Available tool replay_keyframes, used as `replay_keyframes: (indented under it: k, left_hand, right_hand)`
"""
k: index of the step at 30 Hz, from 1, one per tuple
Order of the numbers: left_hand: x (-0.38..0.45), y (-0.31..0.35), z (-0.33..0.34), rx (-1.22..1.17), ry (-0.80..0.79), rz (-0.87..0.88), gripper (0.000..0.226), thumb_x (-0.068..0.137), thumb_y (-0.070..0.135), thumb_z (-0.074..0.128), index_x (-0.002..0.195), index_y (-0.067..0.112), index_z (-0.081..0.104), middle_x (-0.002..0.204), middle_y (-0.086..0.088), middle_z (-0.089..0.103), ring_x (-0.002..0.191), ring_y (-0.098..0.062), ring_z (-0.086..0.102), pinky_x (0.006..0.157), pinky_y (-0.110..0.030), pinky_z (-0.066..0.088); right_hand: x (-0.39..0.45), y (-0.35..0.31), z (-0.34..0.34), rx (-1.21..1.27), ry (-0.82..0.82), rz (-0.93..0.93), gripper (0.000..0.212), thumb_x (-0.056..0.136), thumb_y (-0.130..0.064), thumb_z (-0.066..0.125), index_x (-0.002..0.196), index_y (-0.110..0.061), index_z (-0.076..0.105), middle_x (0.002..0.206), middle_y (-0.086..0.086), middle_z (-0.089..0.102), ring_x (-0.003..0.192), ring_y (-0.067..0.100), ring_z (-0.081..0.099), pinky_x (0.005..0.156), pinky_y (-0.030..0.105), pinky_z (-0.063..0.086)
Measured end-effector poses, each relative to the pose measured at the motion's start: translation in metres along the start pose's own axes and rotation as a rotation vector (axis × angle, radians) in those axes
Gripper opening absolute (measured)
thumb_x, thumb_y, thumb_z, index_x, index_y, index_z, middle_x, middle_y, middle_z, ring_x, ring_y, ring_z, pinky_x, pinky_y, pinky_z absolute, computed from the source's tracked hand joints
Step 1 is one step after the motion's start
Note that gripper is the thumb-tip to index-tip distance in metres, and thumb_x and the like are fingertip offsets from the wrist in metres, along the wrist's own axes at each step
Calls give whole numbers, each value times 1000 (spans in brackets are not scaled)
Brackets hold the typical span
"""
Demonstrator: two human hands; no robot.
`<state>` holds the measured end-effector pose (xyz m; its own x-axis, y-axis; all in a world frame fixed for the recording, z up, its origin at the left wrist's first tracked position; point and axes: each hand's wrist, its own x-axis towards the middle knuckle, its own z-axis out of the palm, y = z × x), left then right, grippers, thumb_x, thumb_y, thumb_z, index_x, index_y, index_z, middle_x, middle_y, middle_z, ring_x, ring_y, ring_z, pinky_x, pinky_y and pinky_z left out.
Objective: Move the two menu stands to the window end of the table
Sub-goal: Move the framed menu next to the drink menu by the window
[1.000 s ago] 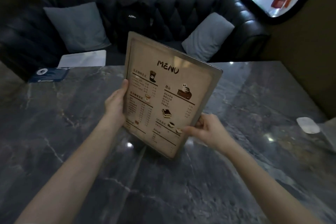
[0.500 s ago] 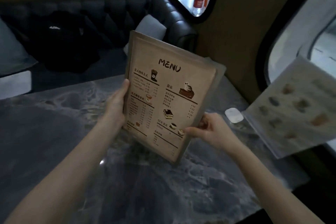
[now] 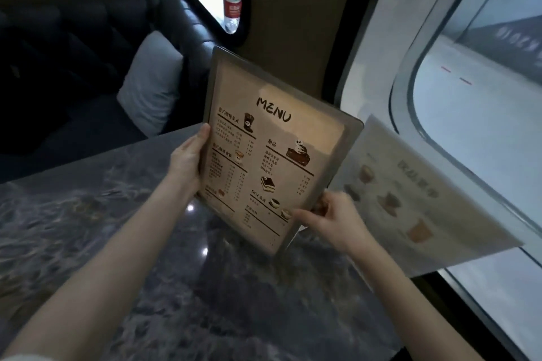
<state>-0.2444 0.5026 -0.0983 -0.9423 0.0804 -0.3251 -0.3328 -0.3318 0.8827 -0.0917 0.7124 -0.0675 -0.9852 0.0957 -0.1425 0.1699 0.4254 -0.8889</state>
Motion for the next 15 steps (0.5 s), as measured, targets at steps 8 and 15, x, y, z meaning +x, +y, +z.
replay_keyframes:
  k: [8, 15]
  left_hand:
    - [74, -8, 54, 27, -153, 64, 51, 73, 41, 69, 106, 3, 65, 98, -7, 73, 93, -22, 69, 72, -29, 57]
    - [114, -14, 71, 63, -189, 68, 39, 67, 40, 73, 92, 9, 72, 87, -3, 75, 87, -21, 70, 71, -29, 57]
  right_hand:
    - [47, 36, -14, 101, 139, 65, 22, 81, -14, 66, 103, -18, 61, 114, 3, 68, 102, 12, 62, 75, 19, 54]
    - [77, 63, -6, 235, 185, 43, 25, 79, -10, 69, 104, -10, 65, 98, -8, 68, 78, -11, 63, 71, 9, 54]
